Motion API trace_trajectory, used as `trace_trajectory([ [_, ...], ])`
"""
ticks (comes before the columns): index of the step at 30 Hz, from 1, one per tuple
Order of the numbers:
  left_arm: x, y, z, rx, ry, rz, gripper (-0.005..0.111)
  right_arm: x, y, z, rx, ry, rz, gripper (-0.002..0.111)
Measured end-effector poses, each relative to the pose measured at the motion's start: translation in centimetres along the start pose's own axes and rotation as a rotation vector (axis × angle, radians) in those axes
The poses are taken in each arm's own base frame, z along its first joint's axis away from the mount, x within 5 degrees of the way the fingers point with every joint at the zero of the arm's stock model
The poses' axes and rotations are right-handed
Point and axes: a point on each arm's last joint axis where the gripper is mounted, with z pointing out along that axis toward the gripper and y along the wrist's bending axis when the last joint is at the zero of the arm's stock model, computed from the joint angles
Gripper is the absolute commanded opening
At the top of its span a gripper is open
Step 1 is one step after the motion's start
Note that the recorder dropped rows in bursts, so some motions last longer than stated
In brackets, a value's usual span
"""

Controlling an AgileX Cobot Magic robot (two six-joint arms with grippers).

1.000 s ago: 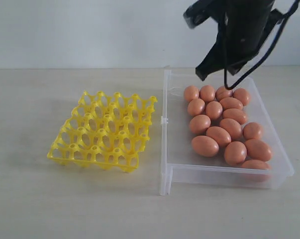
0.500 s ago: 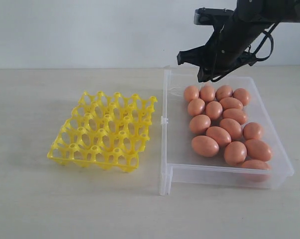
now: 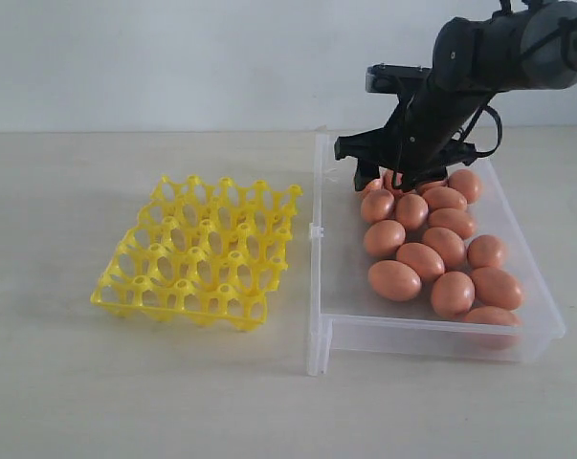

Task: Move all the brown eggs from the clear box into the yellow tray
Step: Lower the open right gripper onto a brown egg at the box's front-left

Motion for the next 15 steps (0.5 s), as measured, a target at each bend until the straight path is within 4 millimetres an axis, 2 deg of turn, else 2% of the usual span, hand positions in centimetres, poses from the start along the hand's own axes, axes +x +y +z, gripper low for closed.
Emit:
trace_trajectory([
  [15,0.0,0.0,0.0,0.0,0.0,0.0,0.004,1.3,-0.6,3.2,0.011,0.071,0.015,0.059],
])
